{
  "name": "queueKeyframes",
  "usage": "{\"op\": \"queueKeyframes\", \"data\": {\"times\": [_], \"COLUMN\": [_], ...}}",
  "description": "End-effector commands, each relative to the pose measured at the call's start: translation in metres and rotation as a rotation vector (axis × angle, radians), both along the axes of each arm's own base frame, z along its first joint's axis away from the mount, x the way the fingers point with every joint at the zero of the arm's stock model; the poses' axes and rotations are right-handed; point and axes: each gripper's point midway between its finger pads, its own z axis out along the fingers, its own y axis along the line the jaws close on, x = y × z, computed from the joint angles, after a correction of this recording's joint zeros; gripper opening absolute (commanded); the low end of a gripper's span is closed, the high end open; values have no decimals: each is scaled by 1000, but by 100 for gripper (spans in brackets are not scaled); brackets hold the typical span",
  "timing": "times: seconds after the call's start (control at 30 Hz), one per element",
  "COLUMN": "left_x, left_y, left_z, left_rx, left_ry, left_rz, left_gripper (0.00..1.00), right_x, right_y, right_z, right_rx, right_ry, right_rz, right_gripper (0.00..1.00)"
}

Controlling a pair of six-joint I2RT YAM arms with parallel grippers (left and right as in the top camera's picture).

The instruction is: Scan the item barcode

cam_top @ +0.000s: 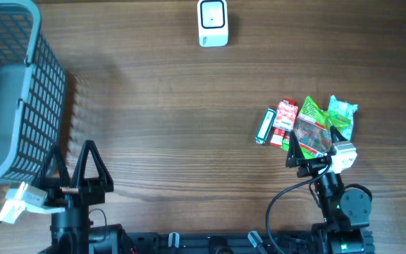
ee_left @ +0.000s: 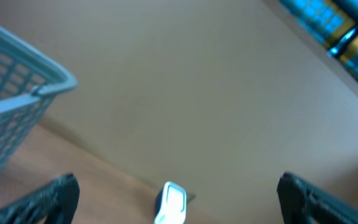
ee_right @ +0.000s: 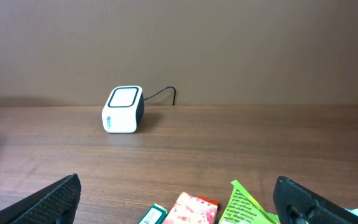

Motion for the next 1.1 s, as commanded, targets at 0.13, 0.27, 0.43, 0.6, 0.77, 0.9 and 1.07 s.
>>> {"op": "queueKeyframes", "data": {"times": [0.13,0.27,0.43,0.6,0.77,0.9,1.07], "left_x": [10,31,54,69,77,76,76], "left_y": [-6,-5,-1,3,3,2,-4], "left_z": [17,-22,-75,-120,-169,-203,-202], "left_rx": [60,56,43,32,94,234,528], "left_ry": [-330,-283,-154,-18,184,323,312], "left_rz": [-22,-23,-11,3,10,11,0], "left_gripper": [100,100,100,100,100,100,100], "right_x": [-1,-1,0,0,-1,0,-1], "right_y": [0,0,0,0,0,0,0], "right_z": [3,2,3,2,3,2,2], "right_rx": [-17,-17,-17,-17,-18,-17,-18], "right_ry": [-15,-14,-15,-14,-15,-14,-14], "right_rz": [1,1,1,1,1,1,1], "right_gripper": [100,100,100,100,100,100,100]}}
